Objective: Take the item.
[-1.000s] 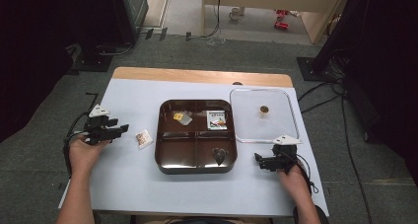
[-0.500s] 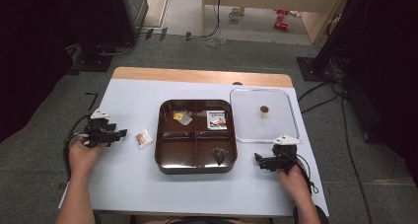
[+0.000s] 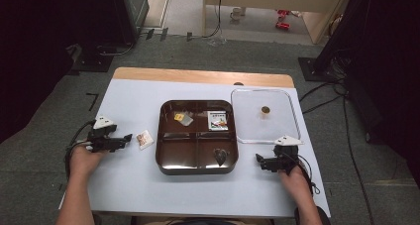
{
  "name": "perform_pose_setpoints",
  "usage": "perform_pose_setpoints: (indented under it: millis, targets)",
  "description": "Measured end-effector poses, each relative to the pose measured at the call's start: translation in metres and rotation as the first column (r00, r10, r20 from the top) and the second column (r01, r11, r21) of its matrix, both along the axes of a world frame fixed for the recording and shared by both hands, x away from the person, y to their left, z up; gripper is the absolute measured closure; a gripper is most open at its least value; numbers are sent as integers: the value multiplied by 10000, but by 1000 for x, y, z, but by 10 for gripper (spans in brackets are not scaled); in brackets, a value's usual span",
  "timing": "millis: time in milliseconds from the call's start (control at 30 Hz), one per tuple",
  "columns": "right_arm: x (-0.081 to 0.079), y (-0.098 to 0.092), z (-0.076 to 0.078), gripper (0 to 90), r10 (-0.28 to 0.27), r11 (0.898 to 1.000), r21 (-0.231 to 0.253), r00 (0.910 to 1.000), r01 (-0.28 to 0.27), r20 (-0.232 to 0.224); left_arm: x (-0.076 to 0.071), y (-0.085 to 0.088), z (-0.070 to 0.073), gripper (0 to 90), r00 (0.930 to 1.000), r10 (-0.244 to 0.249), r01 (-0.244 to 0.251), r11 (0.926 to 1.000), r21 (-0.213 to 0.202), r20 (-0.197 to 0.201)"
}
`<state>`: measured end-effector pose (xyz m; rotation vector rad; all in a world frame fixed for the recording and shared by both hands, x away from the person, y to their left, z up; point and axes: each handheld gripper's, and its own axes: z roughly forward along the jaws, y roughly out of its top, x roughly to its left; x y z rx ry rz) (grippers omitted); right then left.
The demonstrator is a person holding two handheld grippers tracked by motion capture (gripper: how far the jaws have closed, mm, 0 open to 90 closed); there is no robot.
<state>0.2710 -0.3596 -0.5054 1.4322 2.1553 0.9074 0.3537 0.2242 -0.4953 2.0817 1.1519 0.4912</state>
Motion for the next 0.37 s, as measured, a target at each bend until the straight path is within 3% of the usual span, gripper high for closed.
perform_pose_setpoints:
  millis: [367]
  targets:
    - [0,0,0,0,-1,10000,-9,10000,1,-11,0,-1,0,230,10000,52,-52,10000,16,7]
